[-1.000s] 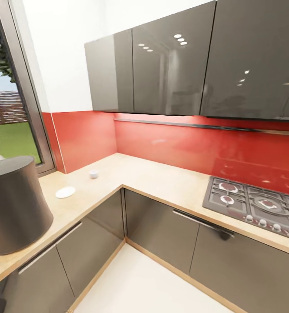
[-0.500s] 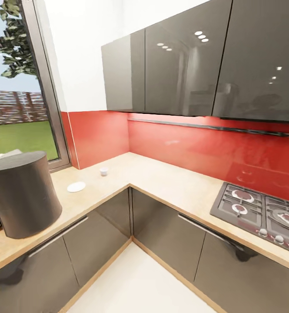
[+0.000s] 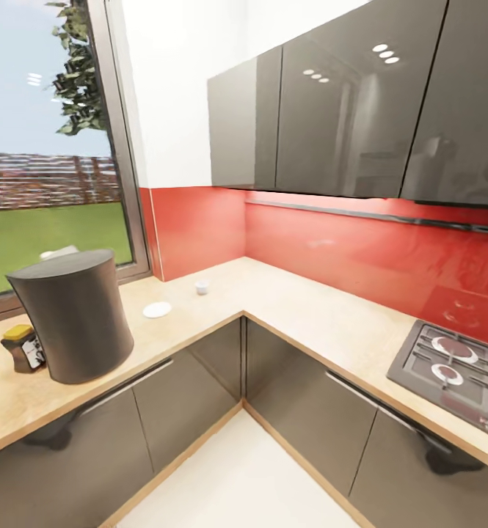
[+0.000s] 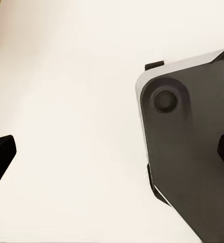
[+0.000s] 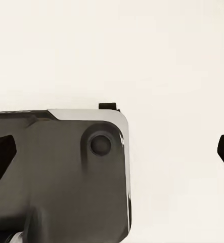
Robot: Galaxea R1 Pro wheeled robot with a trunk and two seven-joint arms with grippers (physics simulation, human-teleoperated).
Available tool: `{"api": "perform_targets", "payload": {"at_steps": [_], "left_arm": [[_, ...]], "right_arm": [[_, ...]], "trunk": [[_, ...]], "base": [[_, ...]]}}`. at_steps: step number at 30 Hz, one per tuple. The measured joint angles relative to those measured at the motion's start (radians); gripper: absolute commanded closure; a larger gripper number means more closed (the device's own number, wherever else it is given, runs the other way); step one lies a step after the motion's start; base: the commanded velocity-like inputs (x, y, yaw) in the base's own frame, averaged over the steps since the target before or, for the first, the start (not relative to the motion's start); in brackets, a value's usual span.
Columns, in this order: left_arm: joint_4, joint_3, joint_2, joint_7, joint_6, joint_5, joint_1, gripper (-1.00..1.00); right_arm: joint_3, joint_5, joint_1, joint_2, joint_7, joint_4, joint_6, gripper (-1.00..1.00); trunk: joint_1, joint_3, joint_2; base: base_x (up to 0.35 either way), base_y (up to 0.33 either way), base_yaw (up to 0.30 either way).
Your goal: Set up a coffee station on the kitchen countertop: keep the coffee maker on the countertop, move the bottle of coffee from the kitchen shelf to the counter next to the coffee maker, place a paper coffee filter on top of the coffee maker, put the saucer next to the coffee maker with the coffee cup on the saucer, and place the electric kettle next to the coffee maker.
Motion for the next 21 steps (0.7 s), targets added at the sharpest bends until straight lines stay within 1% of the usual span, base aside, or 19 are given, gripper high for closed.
{"api": "perform_targets", "payload": {"at_steps": [3,5,6,9,10,13,21], "left_arm": [[0.001,0.009,0.02,-0.018,-0.004,0.029,0.0,-1.0],[0.001,0.013,0.046,-0.088,-0.004,0.073,0.0,-1.0],[0.001,0.013,0.061,-0.149,-0.004,0.103,0.0,-1.0],[0.001,0.013,0.078,-0.227,-0.005,0.14,0.0,-1.0],[0.002,0.012,0.081,-0.242,-0.005,0.147,0.0,-1.0],[0.002,0.01,0.085,-0.258,-0.005,0.152,0.0,-1.0],[0.001,0.012,0.087,-0.259,-0.006,0.157,0.0,-1.0]], "right_arm": [[0.0,0.0,0.0,0.0,0.0,0.0,0.0,-1.0],[0.0,0.0,0.0,0.0,0.0,0.0,0.0,-1.0],[0.0,0.0,0.0,0.0,0.0,0.0,0.0,-1.0],[0.0,0.0,0.0,0.0,0.001,0.0,0.0,-1.0],[0.0,0.0,0.0,0.0,0.001,0.0,0.0,-1.0],[0.0,0.0,0.0,0.0,0.001,0.0,-0.001,-1.0],[0.001,0.0,0.0,0.0,0.001,0.001,0.0,-1.0]], "trunk": [[0.0,0.0,0.0],[0.0,0.0,0.0],[0.0,0.0,0.0],[0.0,0.0,0.0],[0.0,0.0,0.0],[0.0,0.0,0.0],[0.0,0.0,0.0]], "base": [[0.001,-0.001,0.277],[0.0,0.0,0.277],[0.0,0.0,0.277],[0.0,0.0,0.277],[0.0,0.0,0.277],[0.0,0.0,0.277],[0.0,0.0,0.277]]}}
